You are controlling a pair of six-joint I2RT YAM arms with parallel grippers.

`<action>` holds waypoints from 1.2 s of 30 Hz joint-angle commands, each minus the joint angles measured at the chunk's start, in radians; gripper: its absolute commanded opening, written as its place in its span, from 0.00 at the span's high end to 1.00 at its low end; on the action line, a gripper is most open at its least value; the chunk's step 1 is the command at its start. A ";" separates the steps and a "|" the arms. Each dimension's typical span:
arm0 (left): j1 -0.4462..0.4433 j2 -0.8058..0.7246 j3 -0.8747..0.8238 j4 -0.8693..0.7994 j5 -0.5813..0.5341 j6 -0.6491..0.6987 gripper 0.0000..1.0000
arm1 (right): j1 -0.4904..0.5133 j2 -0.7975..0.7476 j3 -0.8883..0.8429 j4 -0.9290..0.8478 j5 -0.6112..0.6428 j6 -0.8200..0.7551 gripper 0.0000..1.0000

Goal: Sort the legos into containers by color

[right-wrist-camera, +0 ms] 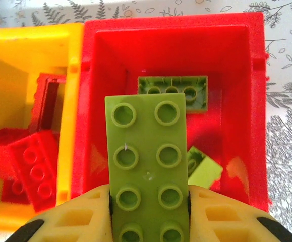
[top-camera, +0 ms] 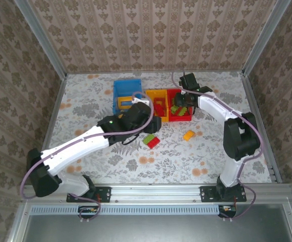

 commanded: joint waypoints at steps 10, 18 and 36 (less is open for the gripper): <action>-0.061 0.104 0.040 -0.004 -0.010 0.074 0.30 | -0.023 0.088 0.096 -0.067 -0.072 0.016 0.55; -0.068 0.155 0.051 0.000 0.027 0.116 0.27 | -0.019 -0.070 0.068 -0.069 -0.074 -0.002 0.42; -0.172 0.792 0.608 -0.151 0.037 0.362 0.15 | -0.224 -0.952 -0.389 -0.217 0.066 0.113 0.29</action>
